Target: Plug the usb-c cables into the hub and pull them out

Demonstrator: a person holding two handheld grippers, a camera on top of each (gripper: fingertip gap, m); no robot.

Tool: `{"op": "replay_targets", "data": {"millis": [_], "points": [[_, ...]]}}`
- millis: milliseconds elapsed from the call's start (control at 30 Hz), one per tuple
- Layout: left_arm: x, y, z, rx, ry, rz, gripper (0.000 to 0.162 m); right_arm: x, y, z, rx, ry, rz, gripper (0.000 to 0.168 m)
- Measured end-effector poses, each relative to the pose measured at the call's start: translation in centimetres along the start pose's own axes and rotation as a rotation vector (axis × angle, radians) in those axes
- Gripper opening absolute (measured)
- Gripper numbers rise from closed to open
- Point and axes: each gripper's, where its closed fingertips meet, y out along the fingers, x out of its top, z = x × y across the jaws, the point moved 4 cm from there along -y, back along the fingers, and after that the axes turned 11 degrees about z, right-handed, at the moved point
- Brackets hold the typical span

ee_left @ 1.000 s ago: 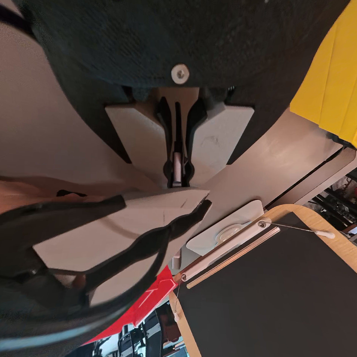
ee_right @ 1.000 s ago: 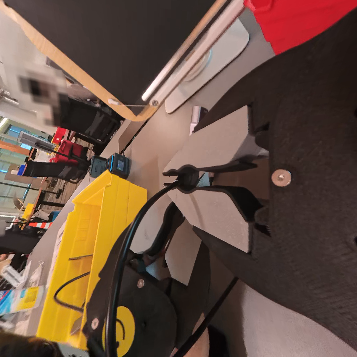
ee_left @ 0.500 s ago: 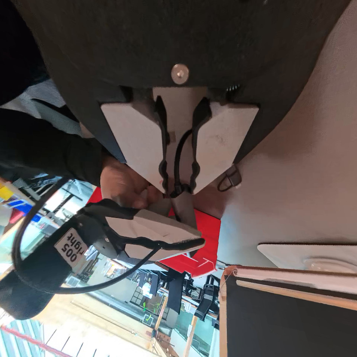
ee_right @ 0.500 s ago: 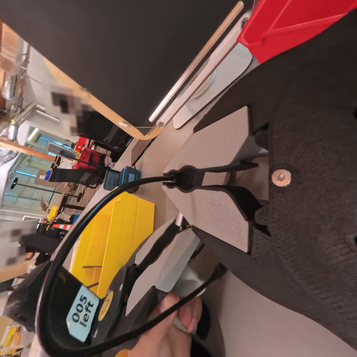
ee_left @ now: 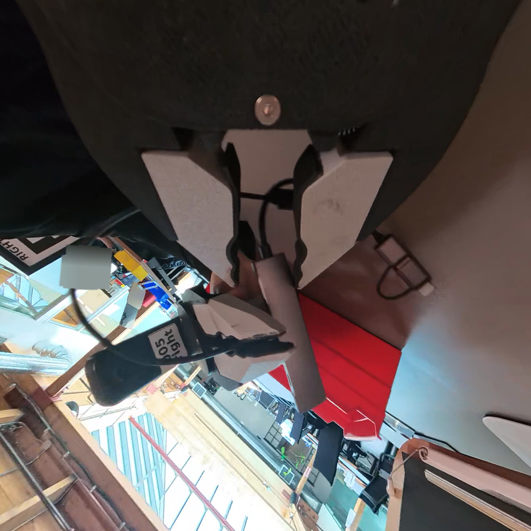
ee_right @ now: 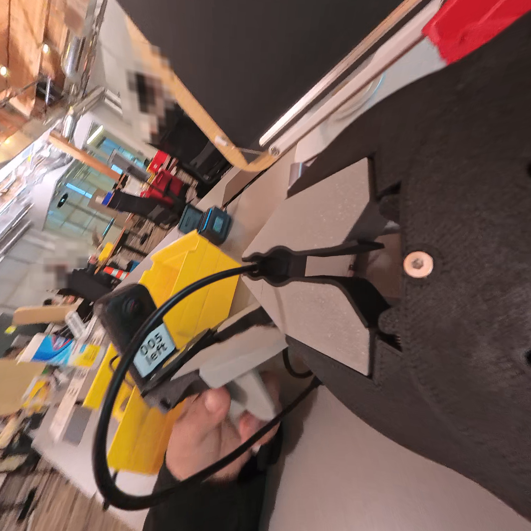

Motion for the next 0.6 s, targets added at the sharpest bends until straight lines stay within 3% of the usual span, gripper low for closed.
{"op": "replay_targets", "data": {"millis": [33, 200, 367, 500, 600], "points": [[-0.2, 0.2, 0.0, 0.01, 0.011, 0.017, 0.03, 0.2, 0.1, 0.5, 0.05, 0.017, -0.021, 0.003], [-0.9, 0.8, -0.6, 0.033, 0.107, 0.088, 0.029, 0.7, 0.2, 1.9, 0.166, 0.042, -0.069, 0.004], [-0.6, 1.4, -1.5, -0.014, 0.14, 0.051, 0.039, 1.4, -0.1, 2.3, 0.261, 0.123, -0.139, 0.004], [-0.6, 1.3, -1.6, -0.01, 0.157, 0.055, 0.037, 1.6, -0.1, 2.5, 0.264, 0.113, -0.155, 0.004], [-0.4, 1.2, -0.8, 0.161, 0.283, 0.087, 0.036, 1.2, 0.1, 2.2, 0.227, 0.094, -0.13, 0.006]]}}
